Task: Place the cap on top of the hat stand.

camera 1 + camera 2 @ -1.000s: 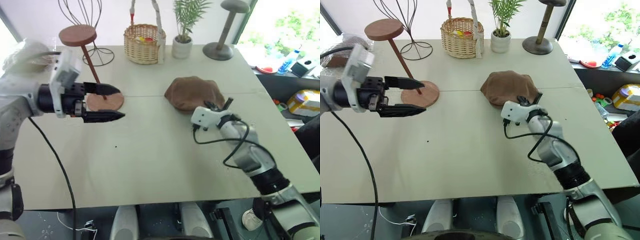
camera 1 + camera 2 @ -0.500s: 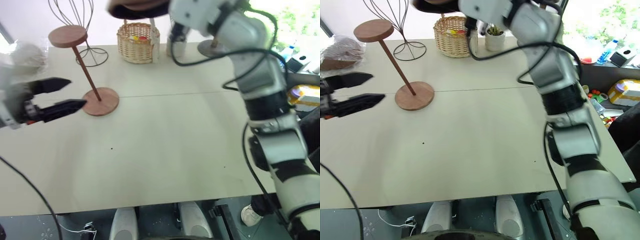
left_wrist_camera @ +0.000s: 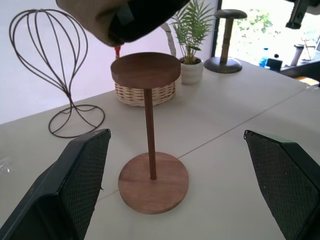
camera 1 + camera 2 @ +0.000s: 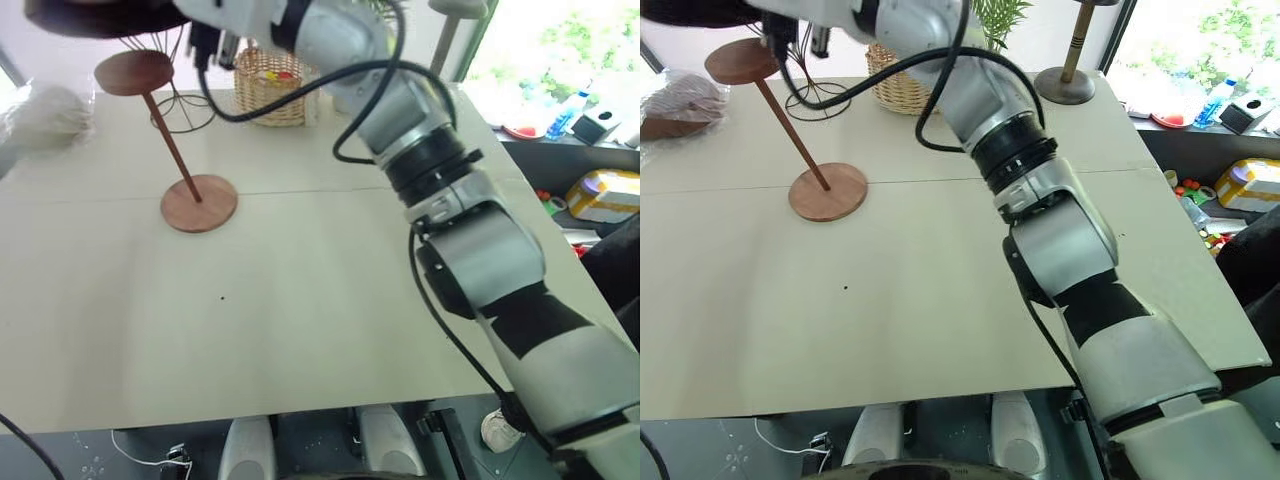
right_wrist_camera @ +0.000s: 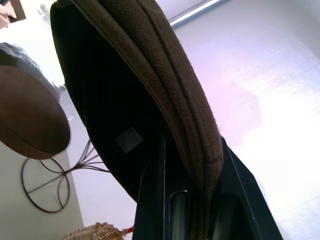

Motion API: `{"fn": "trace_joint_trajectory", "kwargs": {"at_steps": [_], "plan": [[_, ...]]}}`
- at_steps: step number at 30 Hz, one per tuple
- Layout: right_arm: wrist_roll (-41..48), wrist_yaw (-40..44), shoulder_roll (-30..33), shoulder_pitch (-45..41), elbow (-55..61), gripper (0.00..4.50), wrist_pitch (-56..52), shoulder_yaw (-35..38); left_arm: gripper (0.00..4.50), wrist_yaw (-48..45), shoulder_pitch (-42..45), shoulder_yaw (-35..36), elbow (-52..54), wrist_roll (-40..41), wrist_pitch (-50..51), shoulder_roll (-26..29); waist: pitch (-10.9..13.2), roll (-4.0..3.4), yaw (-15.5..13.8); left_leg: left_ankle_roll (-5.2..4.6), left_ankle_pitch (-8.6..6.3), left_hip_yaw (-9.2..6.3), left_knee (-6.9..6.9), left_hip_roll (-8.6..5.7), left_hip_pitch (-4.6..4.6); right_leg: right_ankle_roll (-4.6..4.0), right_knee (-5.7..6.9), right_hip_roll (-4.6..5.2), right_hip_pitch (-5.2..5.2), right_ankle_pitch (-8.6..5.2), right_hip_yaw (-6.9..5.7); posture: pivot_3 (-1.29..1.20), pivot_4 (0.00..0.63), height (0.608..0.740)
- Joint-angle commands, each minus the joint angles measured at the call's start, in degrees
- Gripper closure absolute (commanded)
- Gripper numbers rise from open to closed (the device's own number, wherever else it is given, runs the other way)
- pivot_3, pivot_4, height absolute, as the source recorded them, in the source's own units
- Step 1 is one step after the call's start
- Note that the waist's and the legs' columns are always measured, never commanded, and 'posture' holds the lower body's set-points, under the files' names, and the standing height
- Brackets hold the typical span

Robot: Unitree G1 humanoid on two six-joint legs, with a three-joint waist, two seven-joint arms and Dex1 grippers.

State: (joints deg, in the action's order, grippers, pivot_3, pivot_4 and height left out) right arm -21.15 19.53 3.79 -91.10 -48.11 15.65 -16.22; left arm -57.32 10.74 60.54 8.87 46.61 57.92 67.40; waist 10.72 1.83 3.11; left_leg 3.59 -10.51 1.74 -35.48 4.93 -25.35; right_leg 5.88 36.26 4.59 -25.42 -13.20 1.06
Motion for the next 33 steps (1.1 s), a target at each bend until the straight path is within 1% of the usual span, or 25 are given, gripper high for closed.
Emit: {"fn": "trace_joint_trajectory", "kwargs": {"at_steps": [1,3,6,12,17,21,26,27,29,31,33], "plan": [[1.0,0.5,-1.8,1.4,0.6,4.46,3.1,-0.9,0.0,-0.2,-0.6,3.4,1.2,-0.3,-0.8,1.5,0.0,0.03,0.3,0.0,0.0,0.0,0.02,0.0,0.0,0.0,0.0,0.0,0.0,0.0,0.0,0.0,0.15,0.728],[2.1,1.7,-3.4,3.2,1.6,4.46,3.7,-1.1,0.0,-0.1,-1.2,3.7,1.5,-0.2,-0.9,1.4,-0.1,0.09,0.5,0.01,0.01,-0.01,0.04,0.0,0.01,0.01,0.01,0.0,0.0,0.0,-0.01,0.0,0.15,0.728],[1.4,1.1,-5.0,3.9,0.4,4.46,3.5,-1.6,0.0,0.2,-1.5,3.4,1.8,-0.1,-1.2,1.1,0.0,0.08,0.9,0.02,0.01,-0.01,0.09,0.0,0.01,0.03,0.01,0.0,-0.01,0.02,-0.02,0.0,0.15,0.728],[0.4,-1.4,-5.5,2.6,-5.7,4.46,3.1,-1.5,0.0,0.8,-0.4,1.3,1.5,0.4,-2.0,1.5,0.0,0.09,1.0,0.02,0.02,-0.02,0.23,0.01,0.04,0.03,0.01,0.0,-0.05,0.02,-0.05,0.0,0.15,0.728],[-1.5,-3.3,-6.4,2.4,-9.9,4.46,4.4,-3.1,0.0,1.2,1.2,-1.0,0.7,0.7,-3.1,1.7,0.0,0.08,1.0,0.02,0.02,-0.02,0.23,0.01,0.04,0.03,0.01,0.0,-0.05,0.02,-0.05,0.0,0.15,0.728],[-4.3,-4.2,-6.3,4.6,-10.6,4.46,6.6,-5.8,0.0,1.5,1.7,-2.5,1.1,1.1,-3.4,1.0,0.0,0.08,1.1,0.02,0.02,-0.02,0.25,0.01,0.04,0.11,0.01,0.0,-0.06,0.06,-0.05,0.0,0.15,0.728],[-5.0,-3.8,-5.3,6.1,-8.1,4.46,7.6,-6.7,0.0,1.5,1.6,-3.5,1.4,1.1,-3.6,0.5,0.0,0.09,1.1,0.02,0.02,-0.02,0.26,0.02,0.05,0.1,0.02,-0.01,-0.07,0.06,-0.06,0.0,0.15,0.728],[-4.9,-3.3,-5.1,6.5,-7.0,3.63,7.7,-6.7,0.0,1.6,1.7,-3.8,1.4,1.1,-3.7,0.5,0.0,0.09,1.0,0.02,0.02,-0.02,0.26,0.02,0.05,0.1,0.02,-0.01,-0.06,0.06,-0.06,0.0,0.15,0.728],[-5.0,-2.9,-4.8,7.1,-5.4,2.84,7.6,-6.8,0.0,1.6,1.9,-4.5,1.3,1.1,-4.0,0.4,0.0,0.09,1.0,0.02,0.02,-0.02,0.25,0.02,0.05,0.1,0.02,-0.01,-0.05,0.06,-0.06,0.0,0.15,0.728],[-5.3,-2.8,-4.4,7.4,-4.1,1.74,7.4,-7.0,0.0,1.6,2.1,-5.3,1.2,1.1,-4.3,0.5,0.0,0.08,1.0,0.02,0.02,-0.02,0.25,0.02,0.05,0.11,0.02,-0.01,-0.06,0.06,-0.05,0.0,0.15,0.728],[-5.2,-2.0,-3.7,8.0,-2.3,0.75,7.1,-7.0,0.0,1.6,2.5,-6.1,1.1,1.3,-4.6,0.5,0.0,0.09,1.0,0.02,0.02,-0.02,0.25,0.02,0.04,0.12,0.02,-0.01,-0.07,0.07,-0.06,0.0,0.15,0.728]]}}
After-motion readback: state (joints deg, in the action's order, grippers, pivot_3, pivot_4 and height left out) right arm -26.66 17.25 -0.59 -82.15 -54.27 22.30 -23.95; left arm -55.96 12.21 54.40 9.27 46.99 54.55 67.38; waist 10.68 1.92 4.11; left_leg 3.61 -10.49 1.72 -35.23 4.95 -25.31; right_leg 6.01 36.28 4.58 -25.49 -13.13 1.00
